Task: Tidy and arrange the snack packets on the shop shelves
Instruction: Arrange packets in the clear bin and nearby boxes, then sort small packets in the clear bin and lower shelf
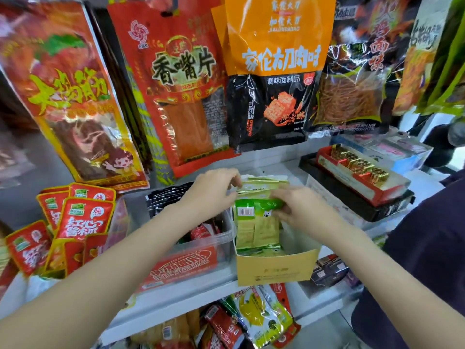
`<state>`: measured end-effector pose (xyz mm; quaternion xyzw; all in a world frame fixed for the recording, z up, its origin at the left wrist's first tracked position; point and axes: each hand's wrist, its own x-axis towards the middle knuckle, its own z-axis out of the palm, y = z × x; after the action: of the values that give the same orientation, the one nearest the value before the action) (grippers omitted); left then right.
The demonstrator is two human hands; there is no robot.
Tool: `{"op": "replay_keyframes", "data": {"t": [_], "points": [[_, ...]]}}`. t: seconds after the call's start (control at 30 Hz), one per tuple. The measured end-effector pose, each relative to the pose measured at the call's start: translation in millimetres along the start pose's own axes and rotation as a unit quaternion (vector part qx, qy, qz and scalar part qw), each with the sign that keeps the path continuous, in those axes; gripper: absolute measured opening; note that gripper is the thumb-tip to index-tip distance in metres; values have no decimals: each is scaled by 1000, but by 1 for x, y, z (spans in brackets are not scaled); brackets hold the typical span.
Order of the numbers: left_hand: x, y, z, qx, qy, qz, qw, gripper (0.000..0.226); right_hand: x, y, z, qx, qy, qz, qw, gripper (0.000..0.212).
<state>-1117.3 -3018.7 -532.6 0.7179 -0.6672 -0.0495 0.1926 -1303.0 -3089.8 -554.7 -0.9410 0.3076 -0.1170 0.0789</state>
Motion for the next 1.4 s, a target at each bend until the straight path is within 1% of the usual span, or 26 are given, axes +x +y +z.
{"op": "replay_keyframes", "data": {"t": [0.07,0.13,0.2,0.23,0.27,0.33,0.37,0.43,0.53,0.6,0.67,0.73,0.77,0.8,0.87,0.9,0.97,1.0,1.03,1.1,1.13,1.17,1.2,1.23,1.3,1.4], "points": [[-11,5,-5,-48,10,38,998,15,4,-3,5,-42,-29,24,998,26],[-20,9,-7,-64,-18,99,993,13,3,-6,4,-33,-27,45,998,35],[-24,12,-4,-26,-104,147,983,12,-2,-7,-4,13,-17,61,998,44],[-24,13,0,12,-145,159,976,14,-6,-8,-10,46,-23,70,996,43],[-23,13,3,49,-175,164,970,18,-11,-10,-18,90,-45,87,991,40],[-19,15,7,85,-197,147,966,24,-17,-17,-32,173,-130,133,967,33],[-18,16,8,93,-200,136,966,25,-17,-20,-36,178,-178,152,956,35],[-17,20,12,129,-213,134,959,26,-13,-26,-38,193,-270,186,925,46],[-18,28,20,234,-239,148,931,27,-9,-33,-32,243,-411,219,851,65],[-15,31,22,276,-258,127,917,28,-8,-34,-29,251,-459,226,822,74],[-12,33,22,294,-284,107,906,30,-7,-33,-23,267,-486,231,799,77],[-10,35,21,304,-312,103,894,35,-5,-27,-17,313,-468,247,789,74],[-10,36,20,306,-323,105,889,41,-5,-22,-15,350,-434,267,786,72],[-9,36,20,302,-332,107,887,47,-4,-17,-13,393,-381,293,784,68],[-6,34,17,262,-340,101,898,54,-5,-9,-14,477,-267,322,773,55],[-4,32,16,232,-341,95,906,55,-6,-6,-16,503,-230,320,769,46],[-1,29,12,166,-343,90,920,51,-11,-5,-15,530,-194,300,769,32],[0,28,9,126,-337,85,929,48,-14,-5,-14,522,-182,287,782,30],[-1,26,6,76,-320,72,942,43,-17,-5,-11,488,-167,271,812,27],[-2,22,1,-3,-252,40,967,36,-21,-5,-7,323,-120,230,910,20],[-3,20,-1,-14,-207,32,978,34,-22,-6,-5,235,-90,212,944,18],[-4,18,-2,-9,-167,27,986,31,-21,-7,-5,175,-53,201,962,19],[-5,16,-2,1,-140,22,990,29,-20,-9,-4,144,-16,194,970,20],[-6,15,-2,13,-131,16,991,26,-17,-10,-3,134,12,187,973,22],[-8,15,1,41,-142,7,989,25,-13,-13,2,113,25,170,979,26],[-11,18,6,64,-154,-1,986,31,-12,-15,10,54,28,141,988,23]]}}
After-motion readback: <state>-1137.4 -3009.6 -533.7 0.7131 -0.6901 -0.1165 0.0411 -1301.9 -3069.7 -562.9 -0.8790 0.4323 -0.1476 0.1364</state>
